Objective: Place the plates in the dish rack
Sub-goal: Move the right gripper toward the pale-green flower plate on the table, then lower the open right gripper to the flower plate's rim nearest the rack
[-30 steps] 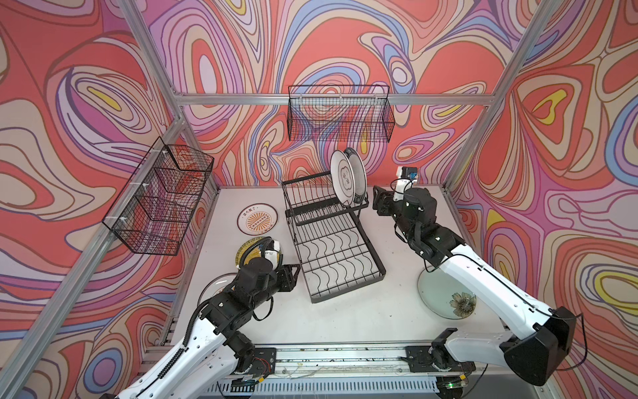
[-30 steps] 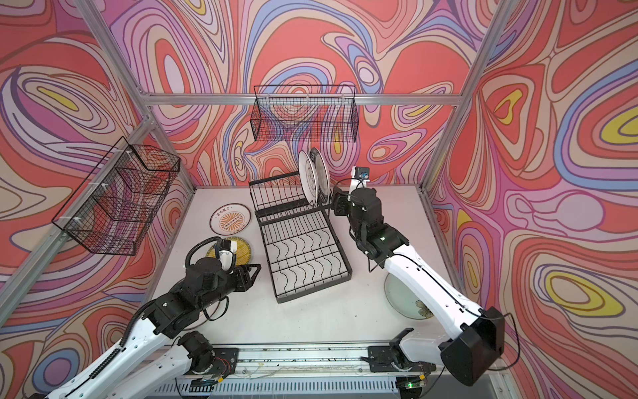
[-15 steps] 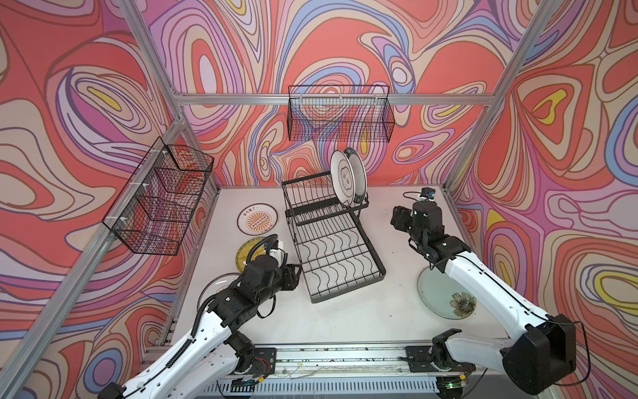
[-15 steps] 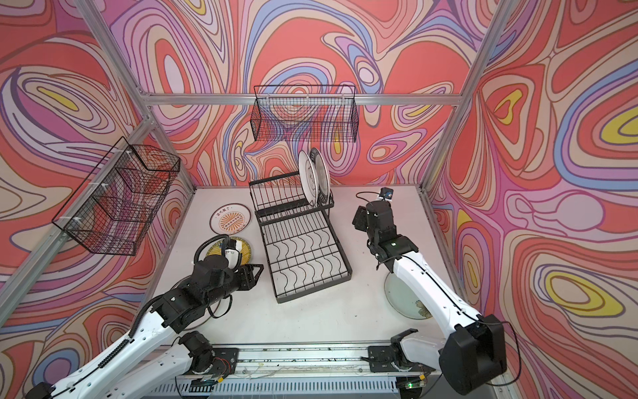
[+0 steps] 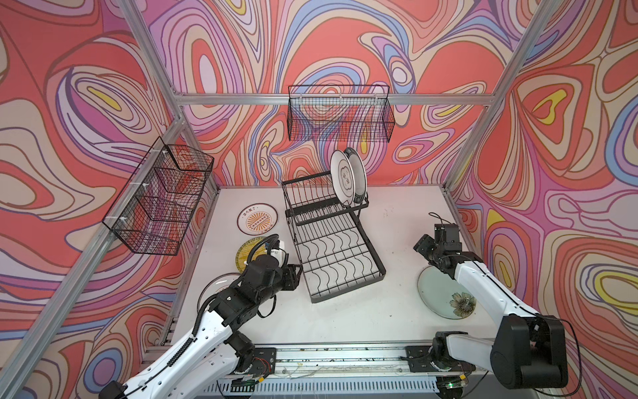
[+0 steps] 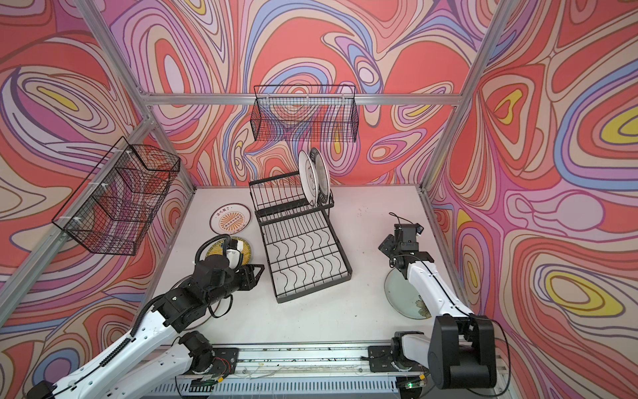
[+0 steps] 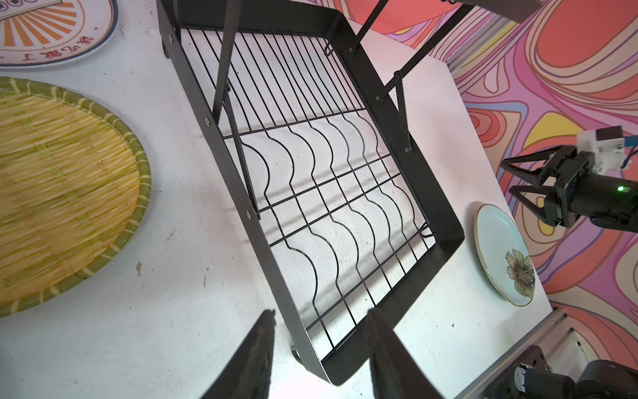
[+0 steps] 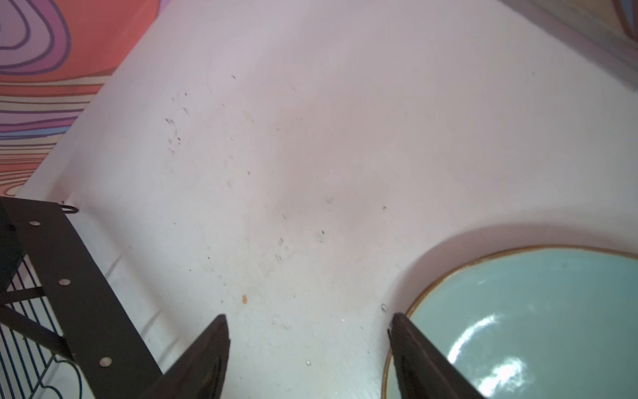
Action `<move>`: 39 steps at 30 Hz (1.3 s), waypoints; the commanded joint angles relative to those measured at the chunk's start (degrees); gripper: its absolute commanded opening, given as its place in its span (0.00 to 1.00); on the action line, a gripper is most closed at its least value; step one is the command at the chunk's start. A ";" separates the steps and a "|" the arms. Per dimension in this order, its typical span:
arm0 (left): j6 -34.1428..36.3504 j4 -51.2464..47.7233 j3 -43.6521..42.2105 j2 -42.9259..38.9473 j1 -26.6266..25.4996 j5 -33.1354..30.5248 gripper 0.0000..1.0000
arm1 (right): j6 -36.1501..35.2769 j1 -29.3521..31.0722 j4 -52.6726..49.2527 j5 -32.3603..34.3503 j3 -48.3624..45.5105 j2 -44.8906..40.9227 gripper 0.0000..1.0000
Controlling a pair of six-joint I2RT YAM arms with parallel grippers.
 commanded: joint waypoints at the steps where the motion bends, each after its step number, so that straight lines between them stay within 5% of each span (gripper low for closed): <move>1: 0.59 1.84 -0.22 1.55 -0.22 1.91 0.47 | 1.78 -1.53 -1.00 -4.10 -1.62 -1.10 0.75; 39: 0.52 1.98 -0.82 0.37 -0.22 1.54 0.47 | 3.72 -6.94 12.99 -18.04 -7.41 8.85 0.68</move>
